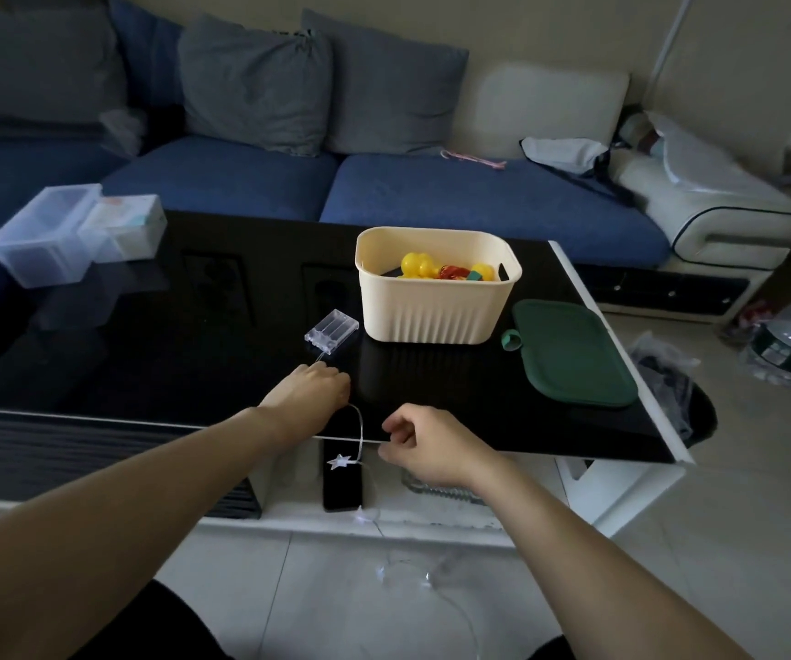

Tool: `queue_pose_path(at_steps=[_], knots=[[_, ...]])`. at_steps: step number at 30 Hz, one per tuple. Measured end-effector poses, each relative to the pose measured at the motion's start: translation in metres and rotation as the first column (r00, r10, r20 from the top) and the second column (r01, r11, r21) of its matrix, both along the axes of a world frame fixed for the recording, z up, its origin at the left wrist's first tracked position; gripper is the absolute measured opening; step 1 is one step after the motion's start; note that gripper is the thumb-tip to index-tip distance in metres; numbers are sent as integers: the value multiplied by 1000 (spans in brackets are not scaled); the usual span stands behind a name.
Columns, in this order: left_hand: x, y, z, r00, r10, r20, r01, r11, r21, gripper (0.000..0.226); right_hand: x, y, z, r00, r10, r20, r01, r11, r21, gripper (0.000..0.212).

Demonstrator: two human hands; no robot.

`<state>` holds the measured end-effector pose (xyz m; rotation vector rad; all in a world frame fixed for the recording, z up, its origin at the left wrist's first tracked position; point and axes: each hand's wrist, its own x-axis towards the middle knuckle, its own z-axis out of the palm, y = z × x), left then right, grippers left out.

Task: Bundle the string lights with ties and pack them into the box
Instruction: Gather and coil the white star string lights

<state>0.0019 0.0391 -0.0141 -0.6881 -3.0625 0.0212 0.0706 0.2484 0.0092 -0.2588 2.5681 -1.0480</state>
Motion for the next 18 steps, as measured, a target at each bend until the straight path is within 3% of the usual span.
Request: queue_pose_path(at_steps=[3, 5, 6, 8, 10, 12, 15, 18], knots=[[7, 4, 0, 998, -53, 15, 54, 998, -45, 14, 3, -12, -7, 998, -31, -62, 31, 999, 6, 53], [10, 8, 2, 992, -114, 57, 113, 993, 29, 12, 2, -16, -9, 988, -88, -125, 91, 996, 20, 62], [11, 11, 6, 988, -128, 91, 123, 991, 61, 12, 2, -18, -9, 983, -110, -145, 114, 993, 21, 61], [12, 19, 12, 988, -120, 97, 102, 980, 171, 12, -1, -19, -8, 978, -136, -157, 134, 991, -21, 40], [16, 25, 24, 991, -97, 88, 56, 920, 388, 9, -2, -17, -3, 982, -171, -79, 155, 971, -181, 27], [22, 28, 42, 989, -73, 130, -11, 835, 550, 8, -4, -13, 5, 980, -197, 36, 198, 919, -340, 36], [28, 24, 60, 956, -84, 283, -88, 834, 545, 21, -5, 2, 21, 952, -269, 149, 306, 791, -530, 39], [37, 13, 69, 890, -117, 441, -152, 834, 530, 42, -1, 26, 32, 957, -245, 158, 292, 791, -538, 39]])
